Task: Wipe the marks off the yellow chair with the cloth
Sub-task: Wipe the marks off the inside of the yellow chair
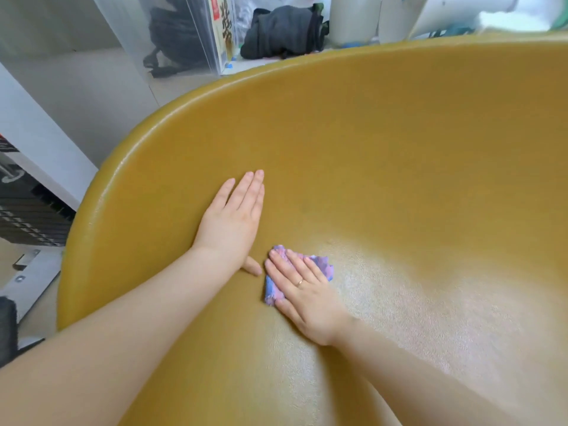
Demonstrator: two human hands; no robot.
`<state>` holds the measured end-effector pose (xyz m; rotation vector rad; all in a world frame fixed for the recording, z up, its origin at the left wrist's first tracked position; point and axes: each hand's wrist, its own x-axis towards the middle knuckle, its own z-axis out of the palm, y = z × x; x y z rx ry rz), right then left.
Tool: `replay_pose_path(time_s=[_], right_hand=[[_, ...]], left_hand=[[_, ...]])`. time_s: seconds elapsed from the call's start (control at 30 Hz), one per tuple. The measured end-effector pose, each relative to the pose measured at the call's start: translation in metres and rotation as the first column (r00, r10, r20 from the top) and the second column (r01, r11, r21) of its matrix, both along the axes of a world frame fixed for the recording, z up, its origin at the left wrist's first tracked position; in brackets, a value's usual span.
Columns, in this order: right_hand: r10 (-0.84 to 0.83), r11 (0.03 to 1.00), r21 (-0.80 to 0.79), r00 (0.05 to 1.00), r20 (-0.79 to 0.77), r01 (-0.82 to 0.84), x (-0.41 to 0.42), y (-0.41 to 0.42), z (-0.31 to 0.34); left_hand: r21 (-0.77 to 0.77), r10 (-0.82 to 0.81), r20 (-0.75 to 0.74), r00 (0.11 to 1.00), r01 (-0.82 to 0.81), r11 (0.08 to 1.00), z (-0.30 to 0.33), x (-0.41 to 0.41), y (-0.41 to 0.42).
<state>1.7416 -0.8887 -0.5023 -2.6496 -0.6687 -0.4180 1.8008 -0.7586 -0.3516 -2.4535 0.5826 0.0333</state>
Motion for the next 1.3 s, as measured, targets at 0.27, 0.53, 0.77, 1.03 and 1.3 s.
replay_pose_path(time_s=[0.27, 0.53, 0.77, 1.03, 1.3], right_hand=[[-0.187, 0.951, -0.191, 0.947, 0.262, 0.241, 0.104, -0.063, 0.043], [-0.491, 0.871, 0.124, 0.827, 0.273, 0.476, 0.143, -0.083, 0.105], [-0.162, 0.983, 0.058, 0.975, -0.152, 0.172, 0.042, -0.033, 0.011], [-0.009, 1.0, 0.004, 0.92, -0.391, 0.011, -0.05, -0.016, 0.007], [-0.337, 0.908, -0.297, 0.936, -0.099, 0.296, 0.034, -0.105, 0.013]], left_hand=[[-0.013, -0.006, 0.008, 1.0, 0.006, 1.0, -0.016, 0.006, -0.002], [0.017, -0.007, 0.006, 1.0, 0.007, 1.0, -0.021, 0.011, -0.004], [0.03, 0.038, -0.024, 0.999, -0.038, 0.999, -0.015, 0.003, -0.015], [-0.166, -0.028, -0.267, 0.963, -0.017, 0.986, -0.029, -0.02, -0.049], [-0.214, -0.047, -0.329, 0.943, -0.026, 0.976, -0.063, -0.035, -0.05]])
